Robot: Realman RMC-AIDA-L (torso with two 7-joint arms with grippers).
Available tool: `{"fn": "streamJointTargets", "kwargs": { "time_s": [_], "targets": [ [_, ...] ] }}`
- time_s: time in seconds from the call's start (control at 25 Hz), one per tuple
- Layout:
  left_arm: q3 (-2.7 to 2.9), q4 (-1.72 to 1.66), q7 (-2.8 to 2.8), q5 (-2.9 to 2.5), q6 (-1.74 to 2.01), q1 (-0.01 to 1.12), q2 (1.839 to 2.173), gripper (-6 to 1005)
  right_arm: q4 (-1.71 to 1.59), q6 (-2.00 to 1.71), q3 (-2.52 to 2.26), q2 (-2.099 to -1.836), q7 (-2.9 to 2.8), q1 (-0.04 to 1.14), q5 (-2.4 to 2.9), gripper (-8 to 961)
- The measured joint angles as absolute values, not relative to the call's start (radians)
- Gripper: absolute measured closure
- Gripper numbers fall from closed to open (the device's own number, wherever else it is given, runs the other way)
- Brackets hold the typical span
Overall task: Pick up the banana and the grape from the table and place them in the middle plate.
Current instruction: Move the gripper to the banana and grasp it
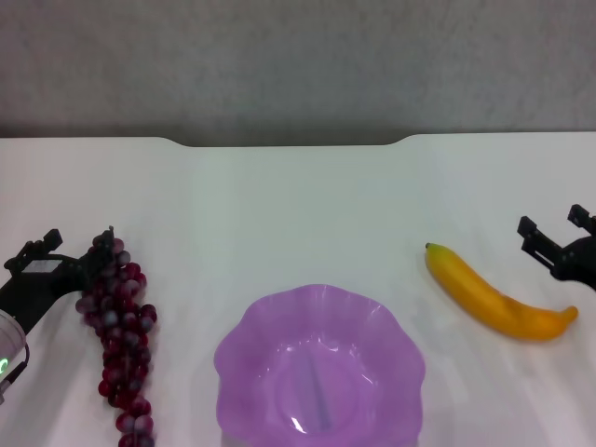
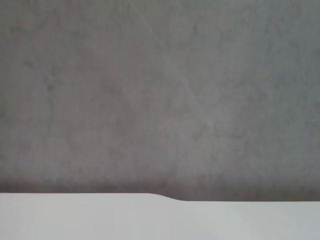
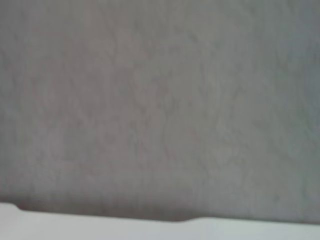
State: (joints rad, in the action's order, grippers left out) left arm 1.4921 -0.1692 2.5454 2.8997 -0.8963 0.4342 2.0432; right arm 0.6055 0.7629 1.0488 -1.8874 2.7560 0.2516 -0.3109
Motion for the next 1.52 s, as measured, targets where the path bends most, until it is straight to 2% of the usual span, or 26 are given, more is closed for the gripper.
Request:
{"fn": "streamJointTargets", "kwargs": {
  "time_s": [0.04, 0.12, 0.24, 0.32, 0.44, 0.6, 0.76, 1.0, 1.52],
  "targets": [
    [1.491, -0.17, 2.545, 2.899, -0.895, 0.434, 2.043, 157, 0.676, 0.69, 1.056, -1.861, 2.729, 0.238, -0.288, 137],
    [1.489, -0.169, 2.545, 2.899, -0.892, 0.434, 2.043, 157, 0.815, 0.522, 1.081, -1.83, 2.688, 0.213, -0.223, 138],
    [1.49, -0.168, 2.546, 2.899, -0.881, 0.434, 2.043, 157, 1.004, 0.245, 1.131, -1.817, 2.662, 0.172, -0.104, 139],
    [1.492, -0.168, 2.547, 2.899, -0.874, 0.434, 2.043, 157, 1.144, 0.027, 1.164, -1.825, 2.661, 0.148, -0.014, 139],
    [1.491, -0.167, 2.547, 2.899, -0.869, 0.436, 2.043, 157, 1.295, -0.234, 1.174, -1.855, 2.685, 0.144, 0.074, 138],
    [1.492, -0.167, 2.546, 2.899, -0.868, 0.44, 2.044, 157, 1.375, -0.518, 1.186, -1.898, 2.812, 0.218, 0.045, 137],
    [1.493, -0.171, 2.544, 2.898, -0.868, 0.443, 2.045, 157, 1.358, -0.621, 1.237, -1.935, 2.979, 0.289, -0.071, 137],
    [1.494, -0.174, 2.539, 2.899, -0.868, 0.443, 2.045, 157, 1.31, -0.63, 1.244, -1.934, 3.0, 0.348, -0.141, 136],
    [1.492, -0.174, 2.539, 2.899, -0.868, 0.443, 2.045, 157, 1.11, -0.505, 1.186, -1.972, 3.0, 0.434, -0.228, 137]
  ]
}}
